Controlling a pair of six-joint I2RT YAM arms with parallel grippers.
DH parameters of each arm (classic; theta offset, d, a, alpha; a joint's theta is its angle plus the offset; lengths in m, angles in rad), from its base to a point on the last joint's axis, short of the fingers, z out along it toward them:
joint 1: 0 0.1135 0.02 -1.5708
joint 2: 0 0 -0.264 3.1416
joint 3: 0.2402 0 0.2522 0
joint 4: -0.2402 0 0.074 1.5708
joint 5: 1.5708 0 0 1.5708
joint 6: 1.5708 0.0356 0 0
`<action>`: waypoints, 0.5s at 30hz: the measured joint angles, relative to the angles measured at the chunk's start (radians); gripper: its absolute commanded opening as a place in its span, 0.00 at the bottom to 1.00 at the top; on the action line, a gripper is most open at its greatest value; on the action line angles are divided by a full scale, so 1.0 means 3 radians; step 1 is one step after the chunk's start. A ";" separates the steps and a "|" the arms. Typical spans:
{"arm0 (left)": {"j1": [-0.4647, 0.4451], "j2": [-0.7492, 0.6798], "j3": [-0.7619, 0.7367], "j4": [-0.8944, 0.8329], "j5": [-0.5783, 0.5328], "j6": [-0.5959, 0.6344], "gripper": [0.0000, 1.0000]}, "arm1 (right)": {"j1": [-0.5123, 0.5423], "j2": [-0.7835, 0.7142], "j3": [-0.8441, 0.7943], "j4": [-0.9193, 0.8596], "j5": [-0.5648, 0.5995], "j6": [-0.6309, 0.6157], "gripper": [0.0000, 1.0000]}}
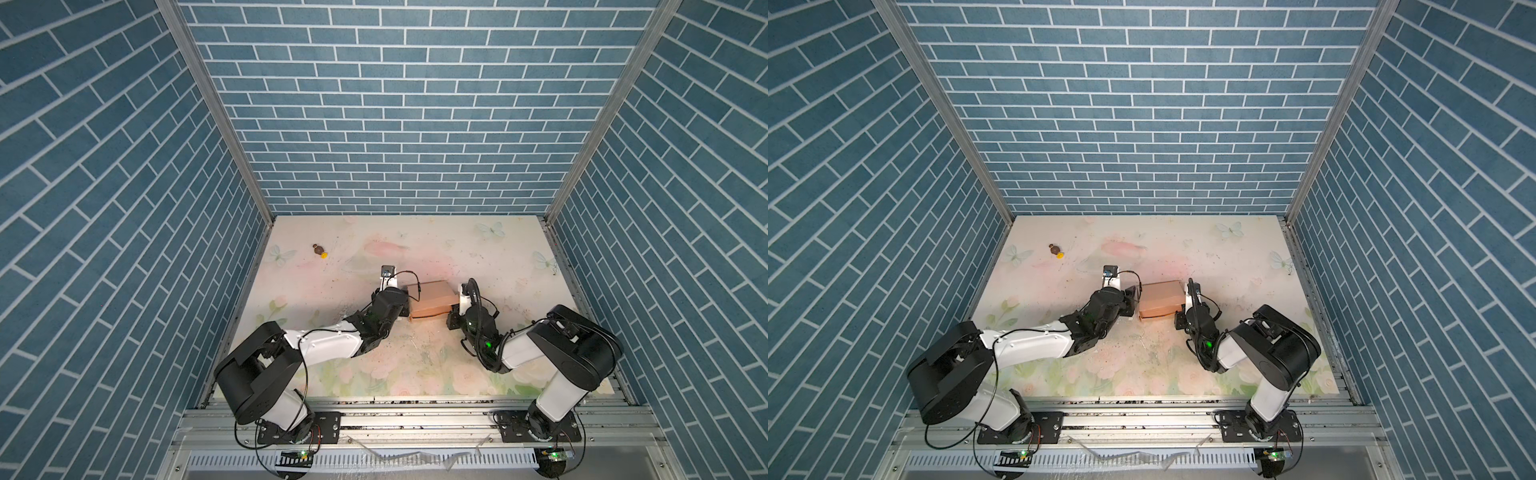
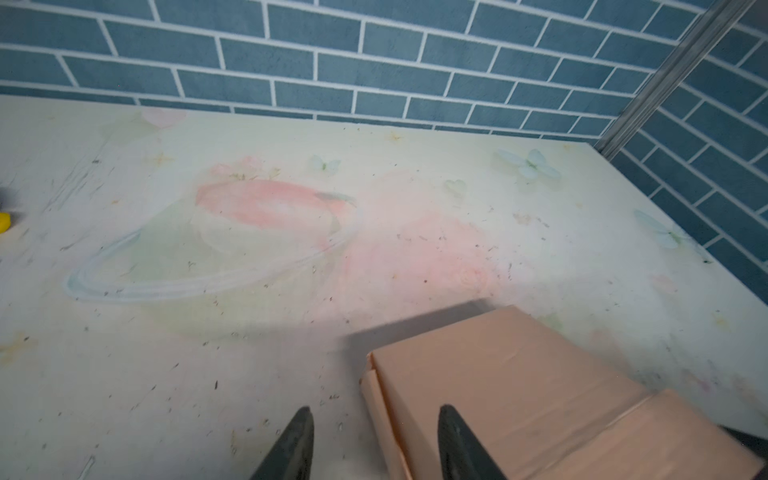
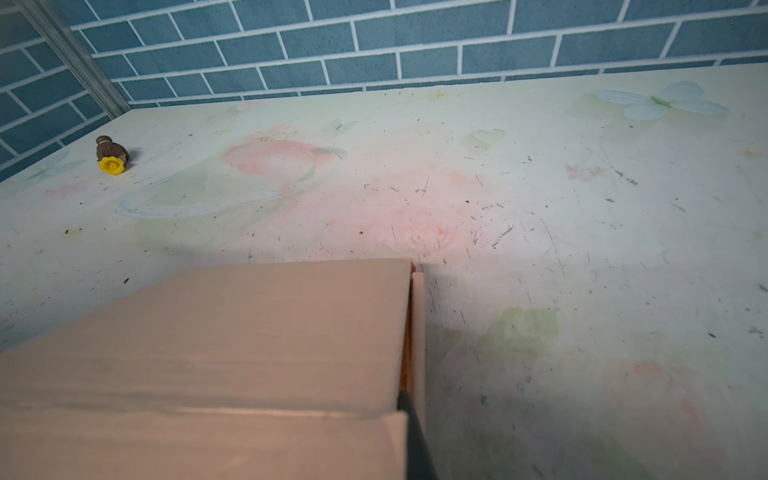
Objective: Fold the paper box
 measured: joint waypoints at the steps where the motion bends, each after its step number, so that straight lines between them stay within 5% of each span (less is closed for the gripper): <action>1: 0.0011 0.0013 0.0097 -0.0065 0.0038 0.0013 0.51 | 0.0000 0.0014 -0.0001 0.0025 -0.0015 0.0000 0.00; 9: 0.0042 0.0482 0.0590 -0.0446 0.0369 0.0052 0.51 | 0.0000 0.0048 -0.0047 0.0153 -0.0130 0.0000 0.01; 15: 0.0042 0.0791 0.0600 -0.0537 0.0501 -0.0010 0.50 | 0.0000 0.0062 -0.0065 0.0198 -0.0206 0.0000 0.11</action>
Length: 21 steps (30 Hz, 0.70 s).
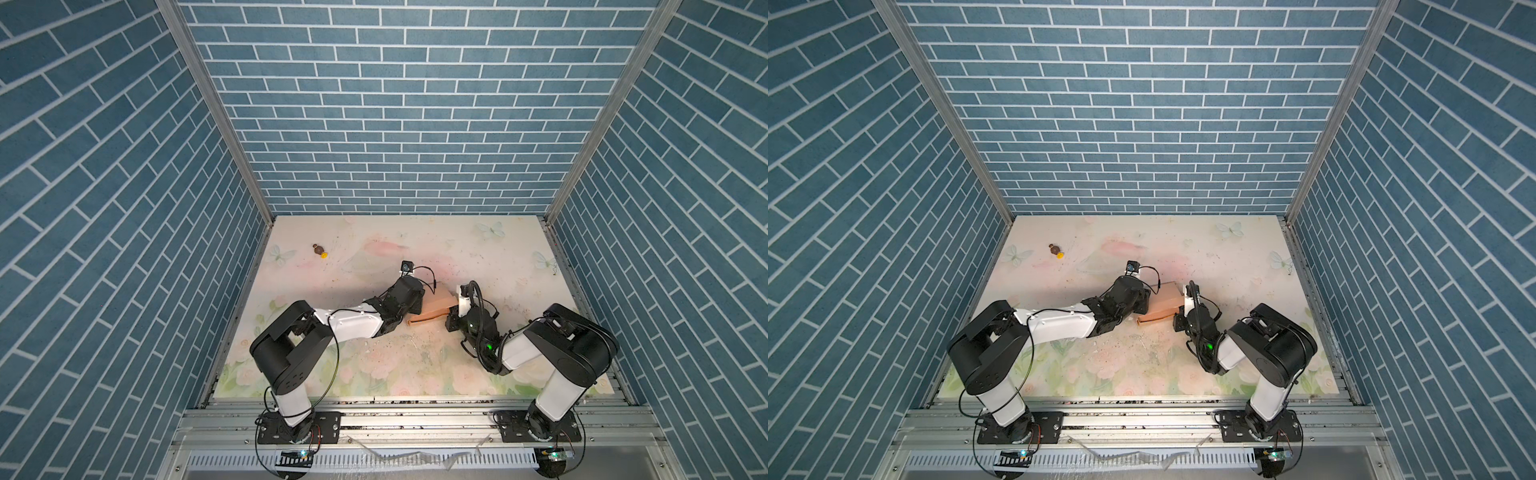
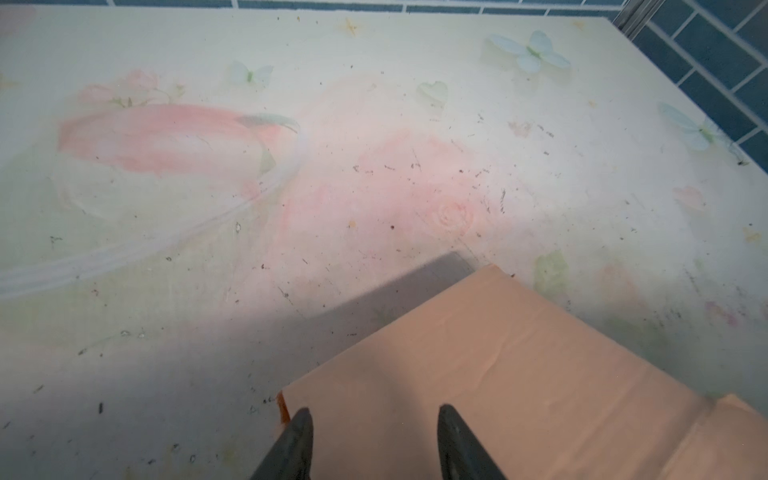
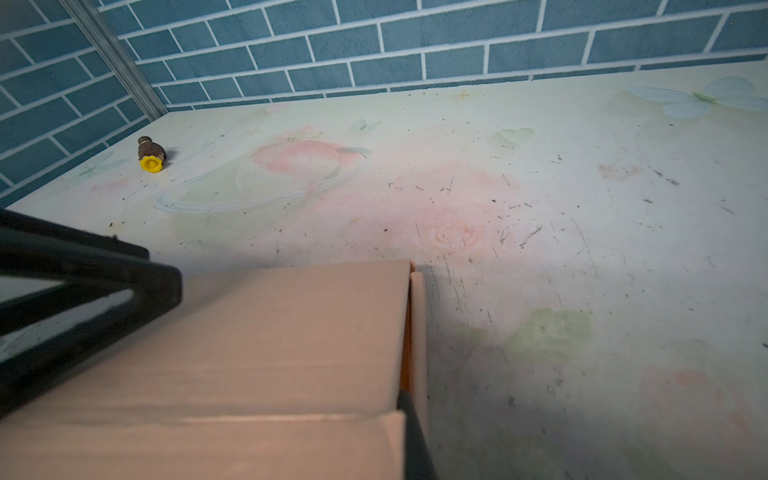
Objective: Fold the paper box
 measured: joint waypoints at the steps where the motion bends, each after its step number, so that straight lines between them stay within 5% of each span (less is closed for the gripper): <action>1: 0.0000 0.0015 -0.0003 -0.0001 0.0010 -0.0013 0.50 | 0.0000 0.0000 -0.0005 -0.0003 -0.0017 0.0000 0.15; 10: 0.0000 0.0052 -0.0032 0.0036 0.0034 -0.0058 0.50 | 0.0015 -0.0257 -0.0008 -0.0406 -0.0197 -0.0043 0.53; 21: -0.0001 0.0148 -0.0039 0.0178 0.0019 -0.0019 0.50 | 0.0168 -0.1001 0.0003 -0.1640 -0.0191 0.0111 0.61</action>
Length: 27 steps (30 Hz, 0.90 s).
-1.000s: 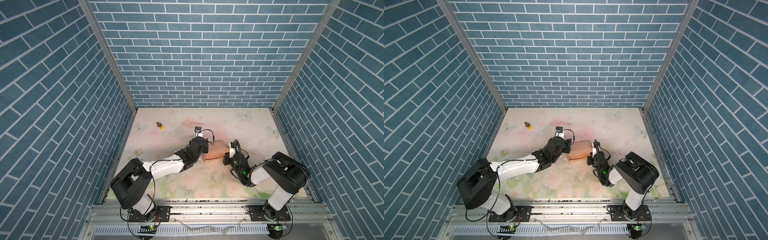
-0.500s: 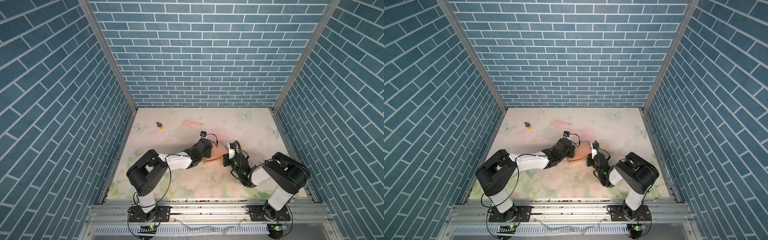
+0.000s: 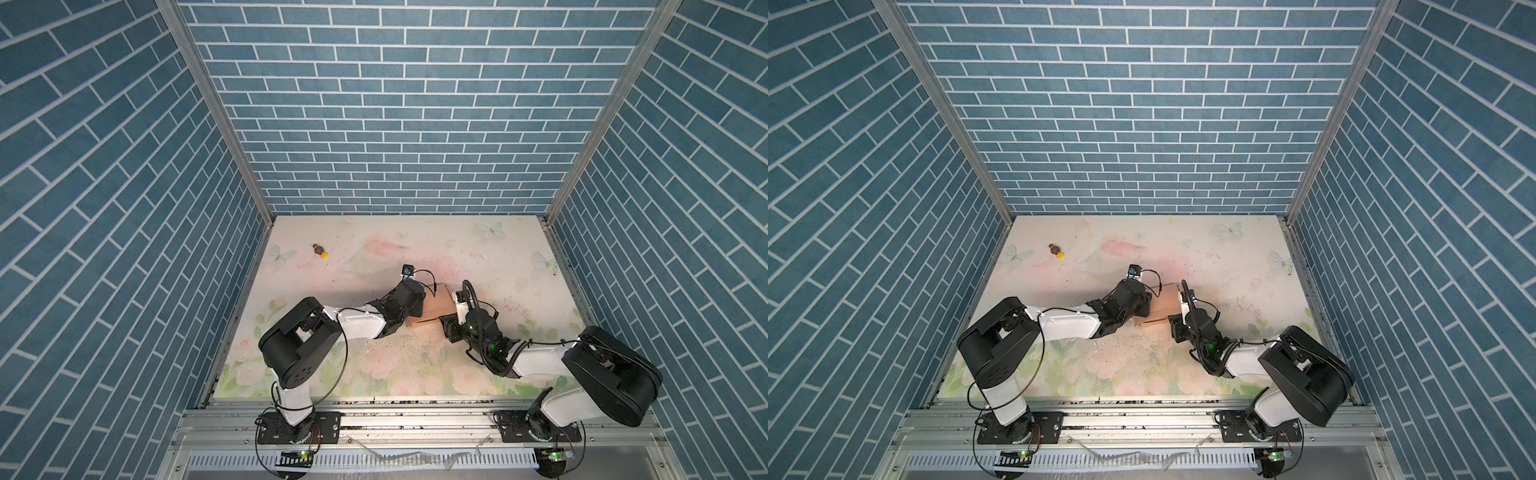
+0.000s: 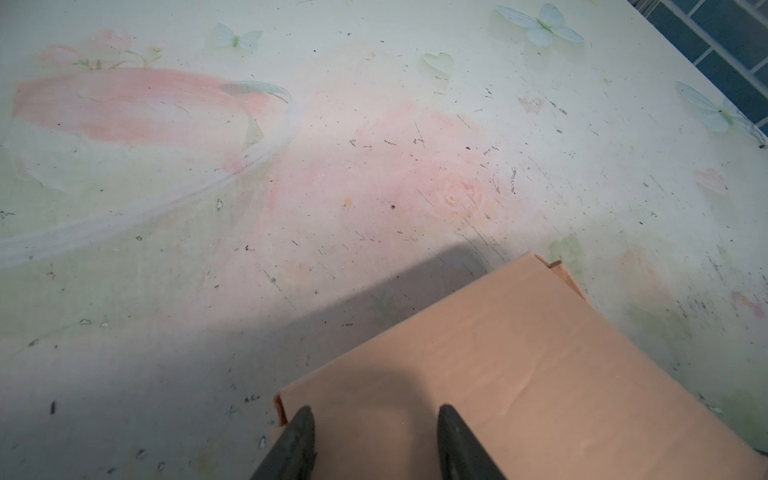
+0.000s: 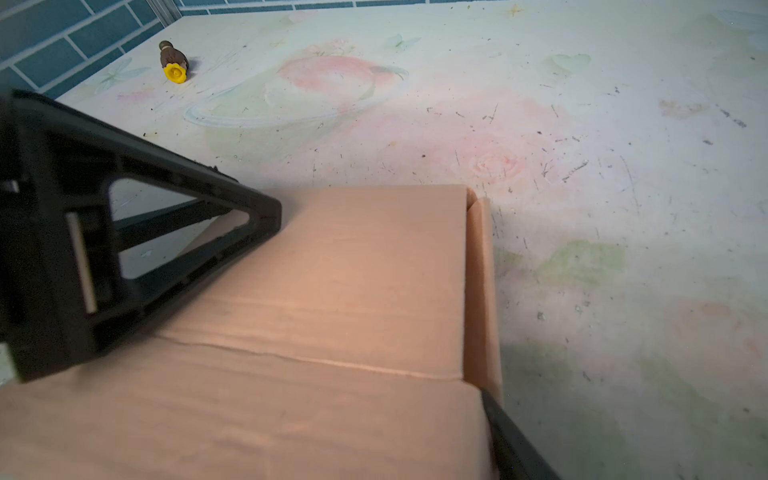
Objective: Fold the paper box
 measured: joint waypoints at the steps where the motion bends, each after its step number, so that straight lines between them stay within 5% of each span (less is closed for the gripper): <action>1: 0.0003 0.0000 0.0000 -0.0001 0.0001 0.0004 0.50 | 0.0024 -0.0088 -0.0005 -0.0127 0.0015 0.0023 0.61; 13: 0.0080 0.0135 0.0038 0.0055 0.0045 0.0009 0.50 | 0.0212 -0.1673 -0.0117 -0.1949 0.0220 0.0380 0.61; 27: 0.0106 0.0254 0.0159 0.0053 0.0015 0.0005 0.50 | 0.0296 -0.1690 0.0008 -0.2534 0.0201 0.0518 0.56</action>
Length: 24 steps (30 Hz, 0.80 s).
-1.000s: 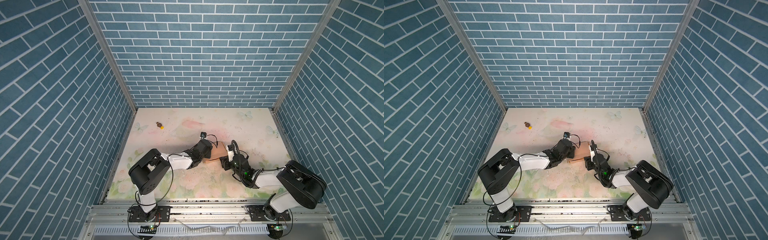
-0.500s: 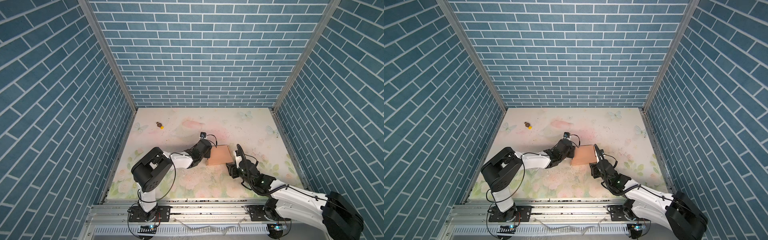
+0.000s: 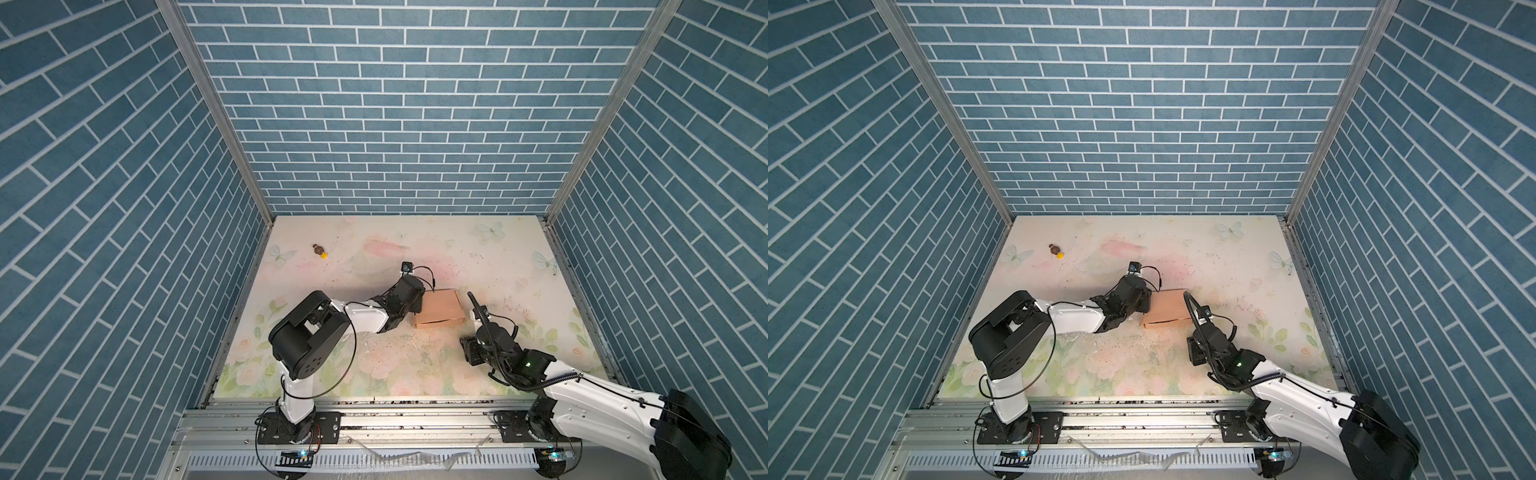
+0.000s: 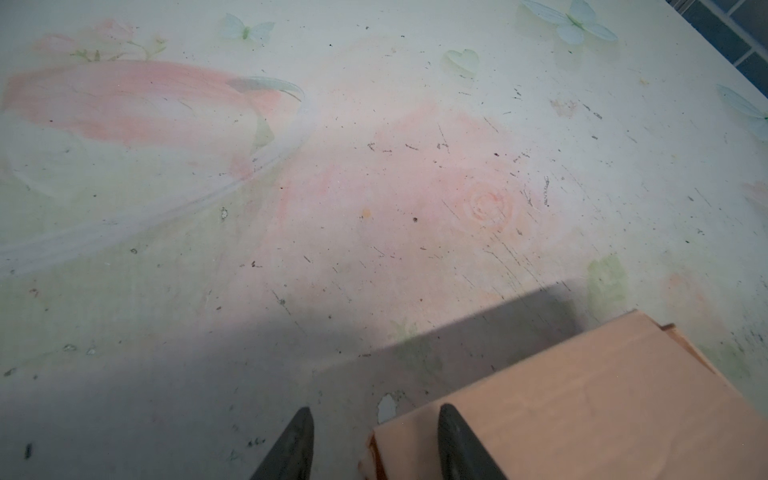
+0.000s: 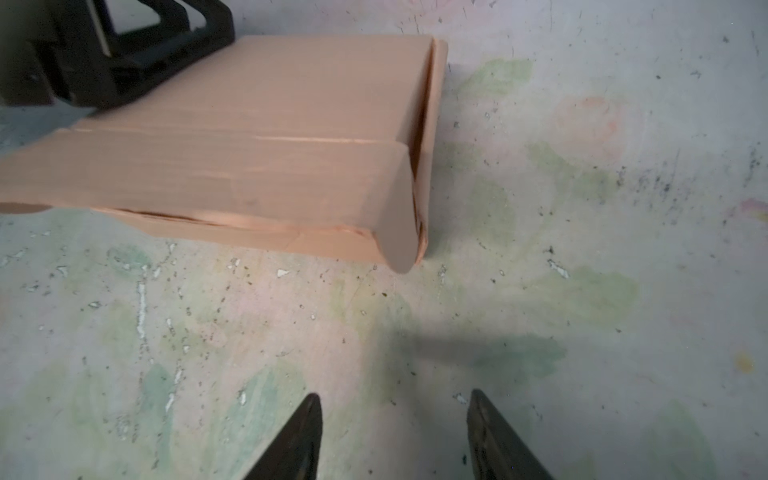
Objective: Fold the paper box
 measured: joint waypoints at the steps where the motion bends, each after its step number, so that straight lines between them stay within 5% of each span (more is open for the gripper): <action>1: 0.0000 0.0000 0.0000 -0.0001 -0.0014 0.0000 0.50 | 0.0017 -0.0084 0.0022 -0.0023 -0.0006 -0.0001 0.56; 12: -0.0004 -0.0001 -0.0067 0.0099 -0.0132 -0.0003 0.51 | 0.0070 -0.0734 0.0256 -0.0352 -0.0029 -0.0013 0.51; 24: -0.0004 -0.0247 -0.0636 0.0726 0.0093 0.0051 0.57 | -0.0014 0.0240 0.1130 -0.0607 0.0033 -0.0014 0.50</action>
